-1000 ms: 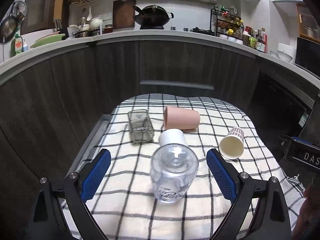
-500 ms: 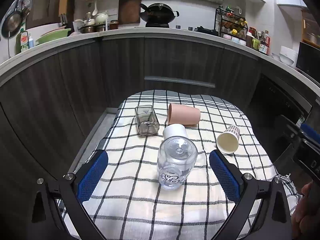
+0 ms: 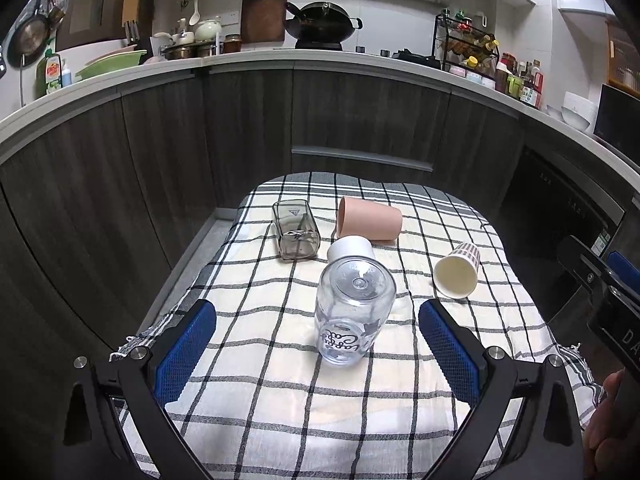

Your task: Flip cup upside down

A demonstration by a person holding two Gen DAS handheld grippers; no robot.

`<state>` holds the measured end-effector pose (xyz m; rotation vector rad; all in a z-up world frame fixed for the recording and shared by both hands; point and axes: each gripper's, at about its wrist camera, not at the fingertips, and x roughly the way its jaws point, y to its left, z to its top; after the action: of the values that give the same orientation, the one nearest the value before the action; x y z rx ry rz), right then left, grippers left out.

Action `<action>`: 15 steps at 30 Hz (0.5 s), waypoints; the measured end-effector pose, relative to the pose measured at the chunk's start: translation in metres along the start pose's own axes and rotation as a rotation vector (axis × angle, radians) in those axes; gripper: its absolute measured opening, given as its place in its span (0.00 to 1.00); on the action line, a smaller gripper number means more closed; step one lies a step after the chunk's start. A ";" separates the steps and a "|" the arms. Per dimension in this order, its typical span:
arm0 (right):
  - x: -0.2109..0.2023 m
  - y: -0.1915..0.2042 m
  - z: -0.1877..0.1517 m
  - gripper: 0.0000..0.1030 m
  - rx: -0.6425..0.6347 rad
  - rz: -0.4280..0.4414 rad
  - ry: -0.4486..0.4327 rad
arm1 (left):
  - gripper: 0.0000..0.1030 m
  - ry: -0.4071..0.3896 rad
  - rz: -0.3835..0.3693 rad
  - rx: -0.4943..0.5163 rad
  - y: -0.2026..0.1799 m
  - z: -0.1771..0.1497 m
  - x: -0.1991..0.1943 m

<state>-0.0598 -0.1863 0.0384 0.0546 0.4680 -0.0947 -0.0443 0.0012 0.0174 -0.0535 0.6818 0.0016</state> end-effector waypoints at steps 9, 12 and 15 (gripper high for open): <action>-0.002 -0.001 -0.001 0.94 0.002 -0.001 -0.002 | 1.00 0.000 0.005 -0.006 0.000 -0.003 -0.001; -0.003 -0.001 -0.001 0.94 0.002 0.001 -0.001 | 1.00 0.003 0.004 -0.010 0.001 -0.003 -0.001; -0.003 -0.001 -0.001 0.94 0.001 0.001 -0.002 | 1.00 0.002 0.004 -0.006 0.001 -0.002 0.000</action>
<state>-0.0631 -0.1872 0.0388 0.0557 0.4660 -0.0937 -0.0457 0.0026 0.0160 -0.0576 0.6836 0.0072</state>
